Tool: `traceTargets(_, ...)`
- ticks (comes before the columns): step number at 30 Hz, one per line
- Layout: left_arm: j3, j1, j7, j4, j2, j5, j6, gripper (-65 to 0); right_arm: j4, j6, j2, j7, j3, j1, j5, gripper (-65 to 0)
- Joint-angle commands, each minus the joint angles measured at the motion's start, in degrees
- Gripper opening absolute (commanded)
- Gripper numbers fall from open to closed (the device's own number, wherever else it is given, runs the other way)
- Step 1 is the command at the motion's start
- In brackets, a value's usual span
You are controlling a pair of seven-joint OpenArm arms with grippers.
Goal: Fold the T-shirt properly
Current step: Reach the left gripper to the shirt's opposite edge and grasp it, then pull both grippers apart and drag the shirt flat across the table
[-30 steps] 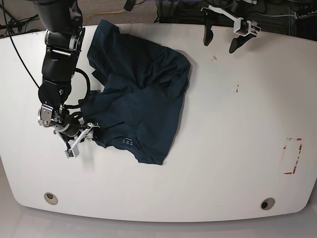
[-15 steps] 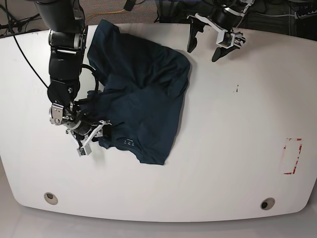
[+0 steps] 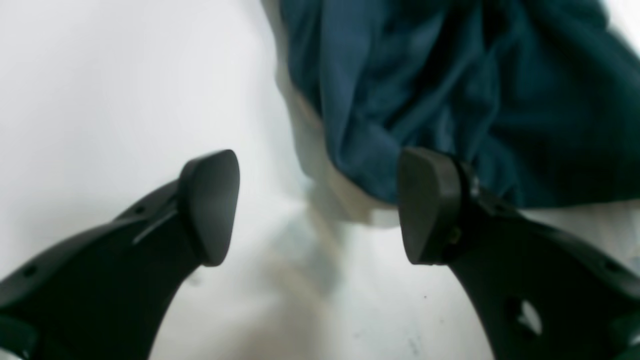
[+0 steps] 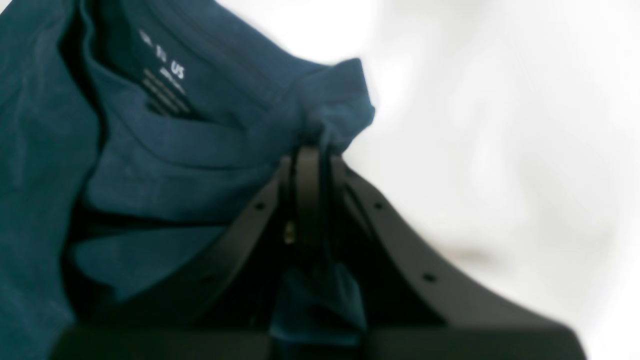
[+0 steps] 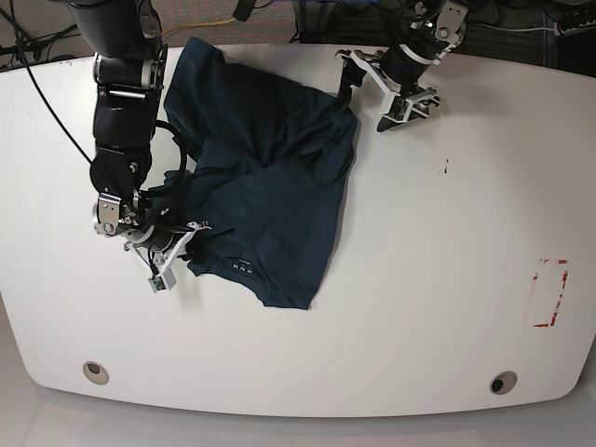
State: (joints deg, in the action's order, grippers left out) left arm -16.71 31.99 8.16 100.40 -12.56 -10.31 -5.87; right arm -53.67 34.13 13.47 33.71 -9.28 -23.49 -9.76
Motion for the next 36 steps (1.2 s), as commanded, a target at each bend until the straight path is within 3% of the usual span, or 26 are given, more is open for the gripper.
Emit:
traceTargets(1, -1.36, -0.65, -1.61, -0.84, 0.29, -0.29, -0.33, -19.2, -4.40, 0.20, 0.90, -0.18, -0.17, -0.65, -0.75, -65.0)
traceTargets(4, -3.64, -3.02, -1.61, -2.16, 0.29, -0.29, -0.33, -19.3, -7.30, 0.11, 0.81, 0.18, -0.17, -0.12, -0.75, -65.0)
traceTargets(7, -5.75, -4.78, -1.61, -3.74, 0.29, -0.29, -0.33, -25.6, -9.76, 0.11, 0.72, 2.02, -0.17, 0.67, -0.75, -65.0)
traceTargets(11, -8.21, -7.59, -1.61, -7.26, 0.29, -0.29, -0.33, -44.9, -14.24, 0.11, 0.72, 3.96, -0.17, 1.81, -0.75, -65.0)
traceTargets(16, -9.97, -9.97, -1.61, -10.42, 0.29, -0.29, -0.33, -64.3, -17.14, 0.20, 0.72, 7.56, -0.17, 1.99, -0.75, -65.0)
traceTargets(22, -9.27, -11.64, -1.61, -8.75, -0.15, -0.38, -0.24, -65.0, -22.86, 0.46, 0.99, 9.85, -0.17, 1.99, -0.75, -65.0)
traceTargets(29, 1.46, -11.72, 2.08, -1.19, -0.32, -0.38, -0.68, -65.0, -26.37, 0.46, 1.25, 12.57, -0.08, -1.70, -0.75, -65.0)
traceTargets(36, 10.69, -15.33, 7.35, 6.46, -2.34, -0.38, -8.15, -65.0, -26.20, 0.55, 1.69, 12.57, 0.00, -7.59, -0.75, -65.0)
